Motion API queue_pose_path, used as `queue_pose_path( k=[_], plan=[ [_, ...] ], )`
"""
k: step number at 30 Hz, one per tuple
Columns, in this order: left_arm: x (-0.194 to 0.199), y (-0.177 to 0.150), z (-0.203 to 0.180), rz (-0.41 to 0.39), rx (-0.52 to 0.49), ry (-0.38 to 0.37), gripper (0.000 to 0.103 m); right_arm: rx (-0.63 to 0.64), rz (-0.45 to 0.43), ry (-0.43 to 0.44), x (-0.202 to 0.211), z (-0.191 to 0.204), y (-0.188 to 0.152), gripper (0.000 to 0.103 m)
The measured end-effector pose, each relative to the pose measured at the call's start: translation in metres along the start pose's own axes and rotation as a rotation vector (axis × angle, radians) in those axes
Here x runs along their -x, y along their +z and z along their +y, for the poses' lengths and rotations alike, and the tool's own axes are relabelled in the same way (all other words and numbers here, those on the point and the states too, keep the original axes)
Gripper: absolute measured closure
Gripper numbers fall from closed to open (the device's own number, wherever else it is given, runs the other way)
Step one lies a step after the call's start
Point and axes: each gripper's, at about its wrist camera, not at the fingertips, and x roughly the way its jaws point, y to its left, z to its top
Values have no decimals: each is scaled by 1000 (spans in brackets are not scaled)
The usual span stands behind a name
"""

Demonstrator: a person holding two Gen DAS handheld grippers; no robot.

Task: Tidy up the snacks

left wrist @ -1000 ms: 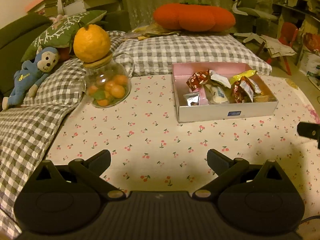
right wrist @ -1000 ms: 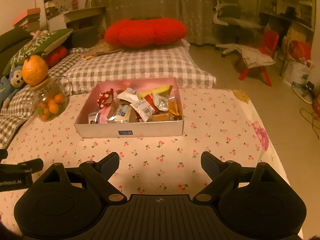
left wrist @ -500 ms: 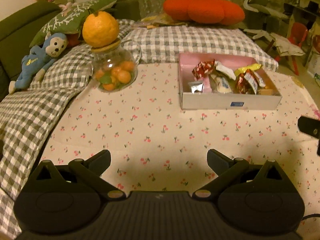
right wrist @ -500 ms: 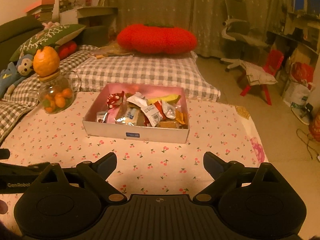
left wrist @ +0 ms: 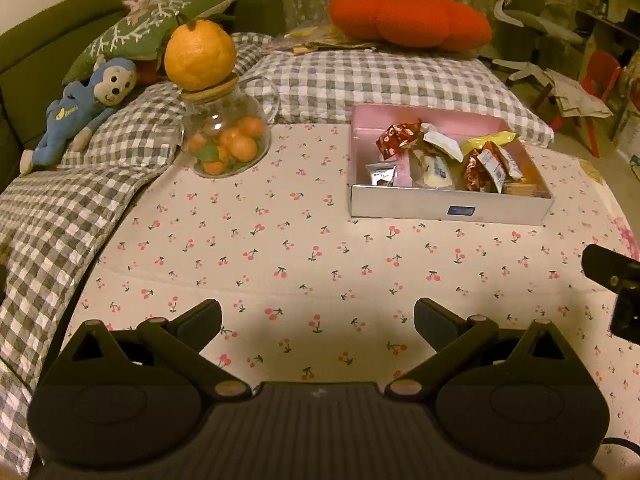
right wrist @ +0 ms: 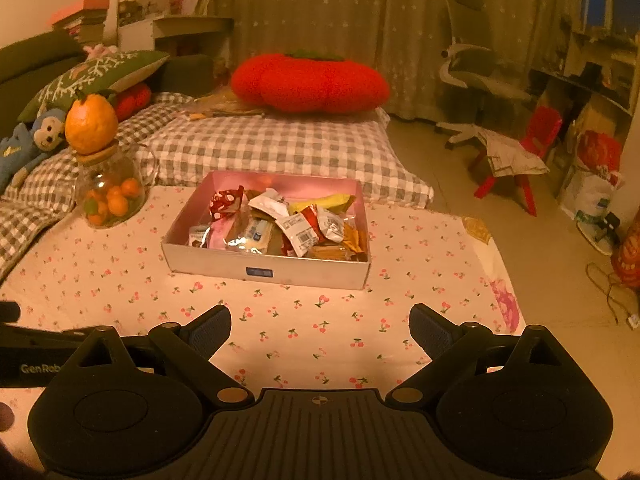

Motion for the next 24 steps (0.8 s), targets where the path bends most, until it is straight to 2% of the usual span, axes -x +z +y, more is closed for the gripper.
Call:
queue_pose_path(
  k=[8, 24],
  plan=[
    [0, -9, -8, -13, -36, 32, 0, -90, 46, 32, -2, -13, 0, 5],
    [2, -15, -10, -20, -40, 42, 0, -90, 74, 27, -9, -12, -6, 5]
  ],
)
